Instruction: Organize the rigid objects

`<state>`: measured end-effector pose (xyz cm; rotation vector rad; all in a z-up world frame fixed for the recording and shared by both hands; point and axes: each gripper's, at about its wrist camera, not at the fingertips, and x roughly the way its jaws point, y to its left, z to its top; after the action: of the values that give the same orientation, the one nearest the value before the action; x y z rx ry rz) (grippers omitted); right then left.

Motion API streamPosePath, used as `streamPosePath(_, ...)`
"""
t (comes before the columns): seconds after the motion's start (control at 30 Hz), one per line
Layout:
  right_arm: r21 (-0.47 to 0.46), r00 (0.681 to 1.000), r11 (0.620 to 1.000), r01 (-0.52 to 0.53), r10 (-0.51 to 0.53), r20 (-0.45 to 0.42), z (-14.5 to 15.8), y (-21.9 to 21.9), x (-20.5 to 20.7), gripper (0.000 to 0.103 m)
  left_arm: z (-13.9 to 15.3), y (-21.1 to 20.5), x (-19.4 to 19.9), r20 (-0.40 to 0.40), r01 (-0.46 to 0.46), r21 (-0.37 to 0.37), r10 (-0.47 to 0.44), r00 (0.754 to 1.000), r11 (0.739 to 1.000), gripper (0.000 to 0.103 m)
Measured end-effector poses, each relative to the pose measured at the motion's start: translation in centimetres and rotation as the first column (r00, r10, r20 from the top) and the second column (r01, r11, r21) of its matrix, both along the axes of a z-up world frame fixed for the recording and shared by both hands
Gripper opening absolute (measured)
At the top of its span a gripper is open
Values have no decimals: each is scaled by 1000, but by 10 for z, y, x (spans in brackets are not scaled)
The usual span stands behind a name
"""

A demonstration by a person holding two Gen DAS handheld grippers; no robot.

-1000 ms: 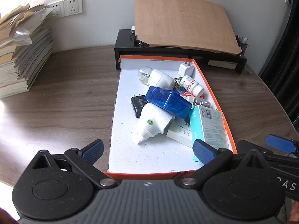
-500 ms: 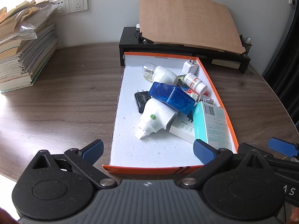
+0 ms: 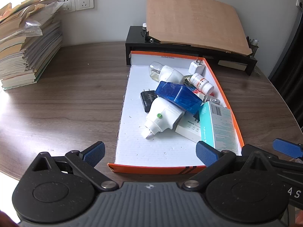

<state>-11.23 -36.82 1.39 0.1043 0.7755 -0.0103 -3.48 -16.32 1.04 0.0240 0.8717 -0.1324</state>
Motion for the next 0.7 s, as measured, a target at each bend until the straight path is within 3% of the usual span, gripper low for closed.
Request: streamPosePath(0.7,3,1000,1000,4,-4,-4,-2,-5,2,83,-2,-8,2,-4,-2,8,2,1000,1000,103)
